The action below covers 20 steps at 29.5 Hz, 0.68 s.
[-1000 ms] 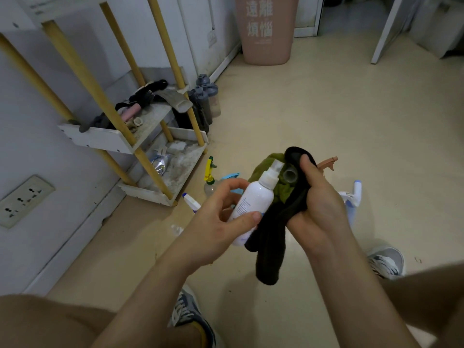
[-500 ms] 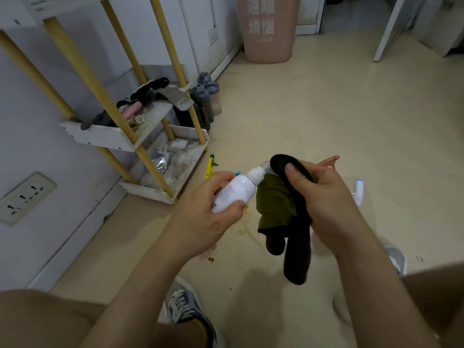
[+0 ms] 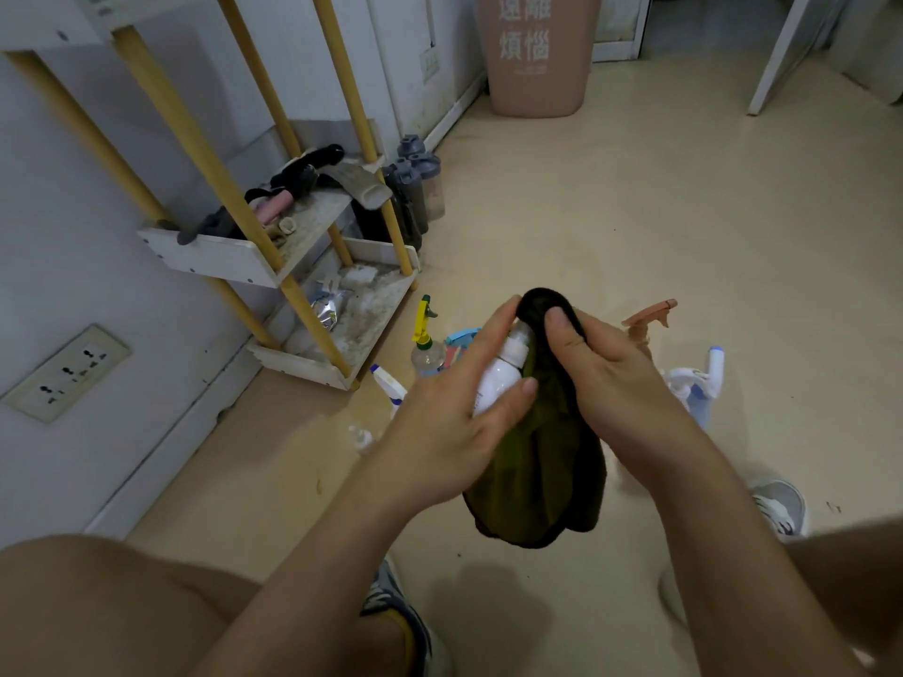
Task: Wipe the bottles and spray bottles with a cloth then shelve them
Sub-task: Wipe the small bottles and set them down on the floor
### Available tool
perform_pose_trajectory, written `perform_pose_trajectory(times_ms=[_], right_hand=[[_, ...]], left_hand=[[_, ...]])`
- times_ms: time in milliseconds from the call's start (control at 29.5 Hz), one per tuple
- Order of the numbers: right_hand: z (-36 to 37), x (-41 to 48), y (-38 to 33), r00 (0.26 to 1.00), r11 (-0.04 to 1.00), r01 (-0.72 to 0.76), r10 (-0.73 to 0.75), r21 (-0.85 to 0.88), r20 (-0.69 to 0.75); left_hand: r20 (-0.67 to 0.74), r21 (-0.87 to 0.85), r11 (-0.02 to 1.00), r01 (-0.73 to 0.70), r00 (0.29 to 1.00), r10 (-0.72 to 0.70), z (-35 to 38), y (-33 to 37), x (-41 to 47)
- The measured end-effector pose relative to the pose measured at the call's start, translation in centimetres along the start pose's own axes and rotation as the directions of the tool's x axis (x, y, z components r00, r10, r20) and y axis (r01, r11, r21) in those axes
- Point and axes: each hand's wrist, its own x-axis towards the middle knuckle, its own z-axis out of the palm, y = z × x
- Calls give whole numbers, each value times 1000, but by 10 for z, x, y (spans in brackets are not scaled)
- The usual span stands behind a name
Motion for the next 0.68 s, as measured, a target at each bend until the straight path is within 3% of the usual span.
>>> perform_pose_trajectory(times_ms=[68,169,271,339,373,440,508,576,678], right_hand=[[2,1,4,996,972,-71,80,223,-32],[9,3,6,978,769,-83,185,634,-95],[12,5,10,952,697,6,215,717,-217],[11,3,9,960,779,-12,185,627,-212],[11,2,8,981,855,-38,130,517,-142],[9,-3,11,993,985,-61,43,164,109],[11,-9,9,958,993,-51,79,-110,274],[18,-11,3,954,982,-6,62,-190,294],[21,-10,0,958,972,154,-103,-179,267]], left_hand=[[-29,-81,997,4,1000,-7,5,-1,3],[-102,-239,971,26,993,-52,11,1,7],[-148,-552,827,103,965,-219,8,3,11],[-182,-684,725,77,945,-272,5,7,12],[-205,-711,701,52,939,-278,3,11,13],[-245,-735,678,6,930,-274,0,19,15],[-282,-699,714,-34,931,-232,-4,27,19],[-329,-633,770,-79,928,-174,-8,32,23],[-321,-604,785,-135,943,-85,-9,36,24]])
